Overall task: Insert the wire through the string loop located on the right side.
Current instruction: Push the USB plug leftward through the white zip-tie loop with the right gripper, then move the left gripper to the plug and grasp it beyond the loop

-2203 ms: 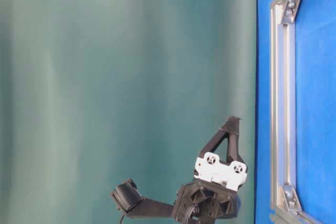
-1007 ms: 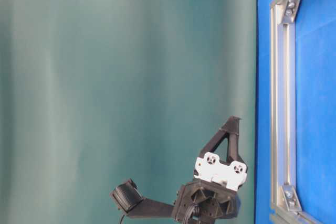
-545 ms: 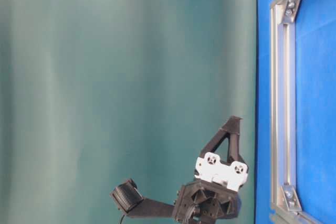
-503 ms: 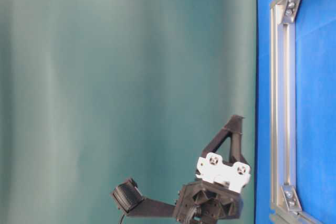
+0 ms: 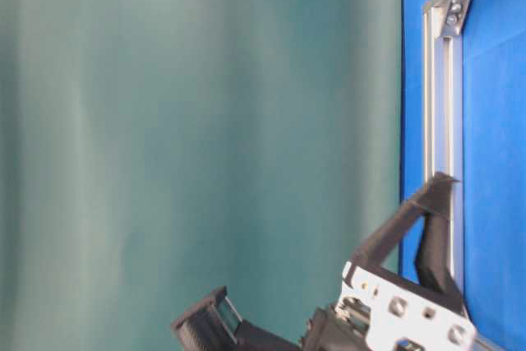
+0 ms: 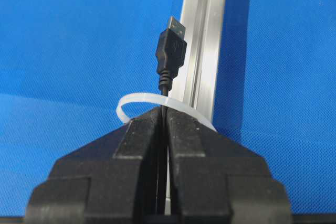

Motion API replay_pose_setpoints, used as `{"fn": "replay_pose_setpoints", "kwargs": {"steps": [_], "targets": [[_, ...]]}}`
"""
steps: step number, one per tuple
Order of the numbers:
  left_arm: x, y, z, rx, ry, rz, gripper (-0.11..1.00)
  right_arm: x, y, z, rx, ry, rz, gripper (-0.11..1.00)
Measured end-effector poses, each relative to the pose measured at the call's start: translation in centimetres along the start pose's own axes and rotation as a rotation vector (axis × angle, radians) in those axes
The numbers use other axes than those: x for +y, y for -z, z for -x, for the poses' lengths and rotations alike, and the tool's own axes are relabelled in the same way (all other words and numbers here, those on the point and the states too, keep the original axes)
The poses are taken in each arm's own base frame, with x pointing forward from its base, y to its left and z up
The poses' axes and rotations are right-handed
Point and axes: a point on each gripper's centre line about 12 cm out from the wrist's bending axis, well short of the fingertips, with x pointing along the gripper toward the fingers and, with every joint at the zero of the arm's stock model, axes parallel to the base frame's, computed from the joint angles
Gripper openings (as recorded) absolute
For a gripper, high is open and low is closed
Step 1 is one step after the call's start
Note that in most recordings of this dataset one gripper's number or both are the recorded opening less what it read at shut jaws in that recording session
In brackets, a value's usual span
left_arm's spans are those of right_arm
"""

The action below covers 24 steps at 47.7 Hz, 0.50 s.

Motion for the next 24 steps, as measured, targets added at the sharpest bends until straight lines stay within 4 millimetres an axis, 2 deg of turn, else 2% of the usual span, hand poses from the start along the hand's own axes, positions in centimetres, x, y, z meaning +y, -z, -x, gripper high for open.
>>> {"fn": "replay_pose_setpoints", "kwargs": {"steps": [11,18,24], "targets": [[-5.5,0.6,0.6,0.009,0.141,-0.043,0.0,0.0,0.0,0.0,0.0,0.001,0.001,-0.03],[-7.6,0.9,1.1,0.015,0.196,-0.039,0.0,0.0,0.0,0.0,0.0,0.001,0.001,-0.03],[-8.6,1.0,1.3,0.016,0.222,-0.044,0.0,0.0,0.0,0.0,0.0,0.0,0.0,-0.03]]}}
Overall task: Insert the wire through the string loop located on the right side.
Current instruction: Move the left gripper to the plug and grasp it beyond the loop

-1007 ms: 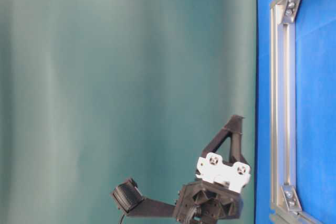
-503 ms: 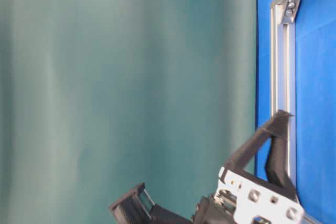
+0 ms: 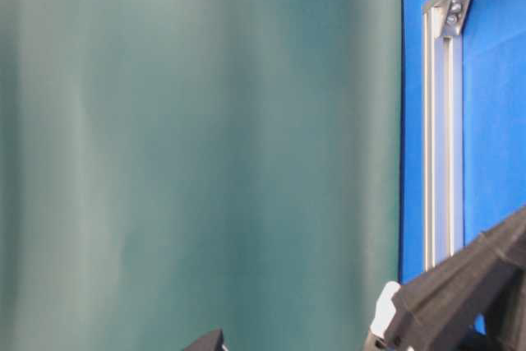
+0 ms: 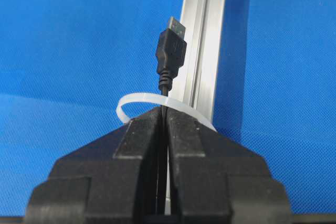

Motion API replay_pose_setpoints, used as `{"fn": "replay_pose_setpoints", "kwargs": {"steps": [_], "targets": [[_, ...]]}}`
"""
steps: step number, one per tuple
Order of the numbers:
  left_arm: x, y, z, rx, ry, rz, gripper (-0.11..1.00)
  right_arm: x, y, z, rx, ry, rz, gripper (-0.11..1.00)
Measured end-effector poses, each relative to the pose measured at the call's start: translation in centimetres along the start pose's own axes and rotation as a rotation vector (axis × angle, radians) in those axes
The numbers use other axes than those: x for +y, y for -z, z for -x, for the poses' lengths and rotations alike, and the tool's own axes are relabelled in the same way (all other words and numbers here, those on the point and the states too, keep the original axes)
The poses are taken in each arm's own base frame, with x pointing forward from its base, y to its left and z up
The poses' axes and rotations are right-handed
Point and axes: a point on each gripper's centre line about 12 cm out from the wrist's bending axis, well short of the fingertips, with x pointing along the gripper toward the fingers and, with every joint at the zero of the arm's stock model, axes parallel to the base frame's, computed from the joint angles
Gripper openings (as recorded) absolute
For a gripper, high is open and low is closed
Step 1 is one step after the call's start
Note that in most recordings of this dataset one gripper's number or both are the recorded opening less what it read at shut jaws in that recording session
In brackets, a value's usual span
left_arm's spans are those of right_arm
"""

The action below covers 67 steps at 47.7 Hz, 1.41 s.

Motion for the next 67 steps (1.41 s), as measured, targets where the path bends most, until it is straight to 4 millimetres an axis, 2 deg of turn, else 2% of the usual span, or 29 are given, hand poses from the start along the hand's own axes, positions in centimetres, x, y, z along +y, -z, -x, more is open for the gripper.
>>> {"fn": "replay_pose_setpoints", "kwargs": {"steps": [11,18,42,51,67], "targets": [[-0.3,-0.2,-0.1,-0.005,0.008,-0.002,0.0,0.0,0.0,0.0,0.0,-0.001,0.001,-0.03],[-0.3,-1.2,-0.8,-0.032,0.007,0.0,0.0,0.0,0.0,0.0,0.0,0.001,-0.001,-0.03],[1.1,-5.6,-6.9,-0.043,-0.03,0.007,0.0,0.0,0.0,0.0,0.0,0.001,0.001,-0.03],[1.3,-6.1,-8.6,-0.013,-0.035,0.009,0.0,0.0,0.0,0.0,0.0,0.001,-0.001,-0.03],[2.0,-6.2,-8.9,0.007,-0.049,0.014,0.01,0.0,0.0,0.0,0.0,0.001,0.001,-0.03]]}}
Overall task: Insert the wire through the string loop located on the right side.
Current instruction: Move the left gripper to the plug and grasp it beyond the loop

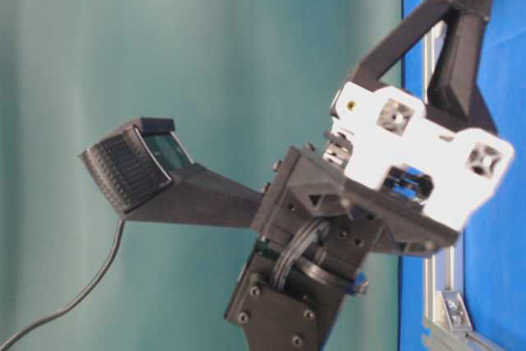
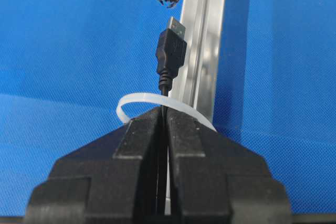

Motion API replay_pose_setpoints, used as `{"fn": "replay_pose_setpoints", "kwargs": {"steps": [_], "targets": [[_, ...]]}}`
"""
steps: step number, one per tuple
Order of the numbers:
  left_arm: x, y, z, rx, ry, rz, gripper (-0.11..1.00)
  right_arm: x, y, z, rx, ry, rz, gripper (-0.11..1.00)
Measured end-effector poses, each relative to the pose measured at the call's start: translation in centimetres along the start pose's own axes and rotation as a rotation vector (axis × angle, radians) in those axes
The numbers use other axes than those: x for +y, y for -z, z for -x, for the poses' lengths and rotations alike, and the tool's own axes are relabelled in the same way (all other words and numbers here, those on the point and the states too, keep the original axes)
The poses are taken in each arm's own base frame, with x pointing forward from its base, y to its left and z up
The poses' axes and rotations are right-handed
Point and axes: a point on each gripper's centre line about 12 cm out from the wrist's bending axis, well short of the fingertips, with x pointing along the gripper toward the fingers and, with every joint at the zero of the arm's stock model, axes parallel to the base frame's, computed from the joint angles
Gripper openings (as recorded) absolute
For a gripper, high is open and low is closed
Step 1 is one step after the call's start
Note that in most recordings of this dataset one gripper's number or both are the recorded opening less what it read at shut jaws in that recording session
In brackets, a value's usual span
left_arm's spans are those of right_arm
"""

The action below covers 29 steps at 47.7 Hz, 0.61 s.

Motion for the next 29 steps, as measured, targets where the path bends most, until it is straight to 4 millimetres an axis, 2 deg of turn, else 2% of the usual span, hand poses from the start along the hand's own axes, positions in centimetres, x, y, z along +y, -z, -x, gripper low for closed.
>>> {"fn": "replay_pose_setpoints", "kwargs": {"steps": [8,12,17,21,24,29], "targets": [[0.0,0.02,0.0,0.002,0.0,0.002,0.04,0.0,0.0,0.0,0.0,0.0,0.0,-0.03],[0.0,0.02,0.0,0.002,0.0,0.0,0.25,0.0,0.0,0.0,0.0,0.0,0.0,-0.03],[0.0,0.02,0.0,0.002,0.0,0.003,0.59,-0.01,0.0,0.0,0.0,0.001,-0.001,-0.03],[-0.01,-0.03,0.03,0.002,0.0,0.006,0.81,0.0,-0.06,-0.02,-0.002,0.0,-0.001,-0.03],[0.0,0.02,0.03,0.006,0.0,0.006,0.91,0.0,0.0,0.0,0.0,0.0,0.0,-0.03],[0.0,0.15,0.0,0.012,0.0,0.011,0.92,0.0,0.0,0.0,0.0,0.0,0.0,-0.03]]}}
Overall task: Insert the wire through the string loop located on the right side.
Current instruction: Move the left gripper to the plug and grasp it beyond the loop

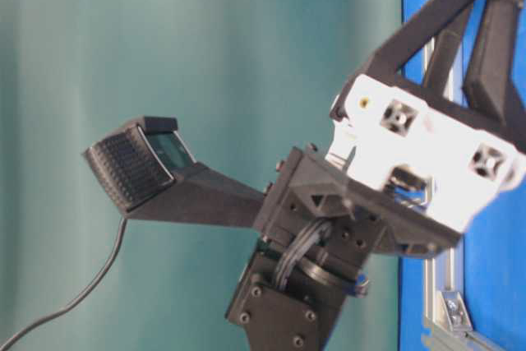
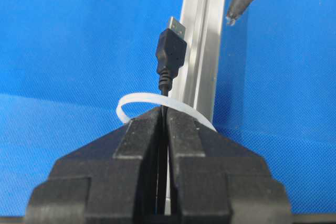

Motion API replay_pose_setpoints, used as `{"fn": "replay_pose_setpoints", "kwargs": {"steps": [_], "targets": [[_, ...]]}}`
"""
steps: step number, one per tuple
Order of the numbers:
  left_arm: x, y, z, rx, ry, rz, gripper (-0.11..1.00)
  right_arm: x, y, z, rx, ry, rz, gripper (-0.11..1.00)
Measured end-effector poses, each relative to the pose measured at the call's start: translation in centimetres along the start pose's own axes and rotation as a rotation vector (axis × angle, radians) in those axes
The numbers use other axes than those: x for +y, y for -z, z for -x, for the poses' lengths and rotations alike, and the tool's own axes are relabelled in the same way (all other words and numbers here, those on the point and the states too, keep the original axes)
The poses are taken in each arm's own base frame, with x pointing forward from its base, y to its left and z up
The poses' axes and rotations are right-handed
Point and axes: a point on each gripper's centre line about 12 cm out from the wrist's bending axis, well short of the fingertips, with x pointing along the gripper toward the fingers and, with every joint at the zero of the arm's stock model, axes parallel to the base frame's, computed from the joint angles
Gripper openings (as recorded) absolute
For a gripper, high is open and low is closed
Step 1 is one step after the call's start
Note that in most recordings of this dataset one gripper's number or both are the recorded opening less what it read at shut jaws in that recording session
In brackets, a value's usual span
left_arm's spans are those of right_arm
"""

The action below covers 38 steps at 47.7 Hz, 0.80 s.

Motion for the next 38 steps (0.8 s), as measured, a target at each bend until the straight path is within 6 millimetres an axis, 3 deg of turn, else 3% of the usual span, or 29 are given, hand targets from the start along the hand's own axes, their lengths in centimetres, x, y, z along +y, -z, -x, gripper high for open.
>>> {"fn": "replay_pose_setpoints", "kwargs": {"steps": [13,24,38], "targets": [[0.0,0.4,-0.2,0.019,0.0,-0.004,0.92,0.0,0.0,0.0,0.0,0.001,-0.001,-0.03],[0.3,2.8,-1.7,0.07,-0.007,-0.005,0.91,0.0,0.0,0.0,0.0,0.001,-0.001,-0.03],[0.4,3.0,-1.9,0.073,-0.01,-0.004,0.91,0.0,0.0,0.0,0.0,-0.001,0.001,-0.03]]}}
